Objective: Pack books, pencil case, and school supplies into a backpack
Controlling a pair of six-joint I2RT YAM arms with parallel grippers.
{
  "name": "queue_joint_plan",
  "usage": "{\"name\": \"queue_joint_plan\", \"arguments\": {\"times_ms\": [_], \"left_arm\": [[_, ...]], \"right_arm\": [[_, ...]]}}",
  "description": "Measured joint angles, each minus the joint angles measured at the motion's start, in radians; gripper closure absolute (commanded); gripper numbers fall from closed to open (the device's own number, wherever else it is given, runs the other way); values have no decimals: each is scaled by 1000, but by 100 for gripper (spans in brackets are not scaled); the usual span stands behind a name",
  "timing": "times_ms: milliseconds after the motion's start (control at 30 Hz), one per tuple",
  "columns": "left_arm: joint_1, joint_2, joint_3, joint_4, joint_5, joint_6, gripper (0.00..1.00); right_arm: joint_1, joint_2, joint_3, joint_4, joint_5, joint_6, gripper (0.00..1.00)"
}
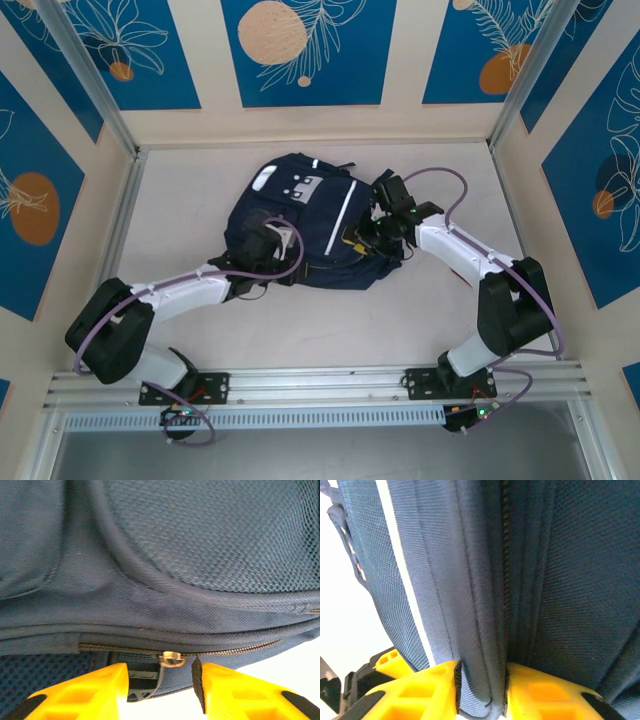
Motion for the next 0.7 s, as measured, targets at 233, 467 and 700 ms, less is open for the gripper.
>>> {"name": "queue_joint_plan", "arguments": {"times_ms": [233,467,700], "left_arm": [[0,7,-24,56,4,41,46],[15,0,-24,73,-24,47,38],[60,-71,-36,74,-37,44,37]], "right_arm": [[-23,26,34,37,-101,25,95],[-28,26,113,50,-163,51,100],[-31,26,163,47,-196,76,100]]}}
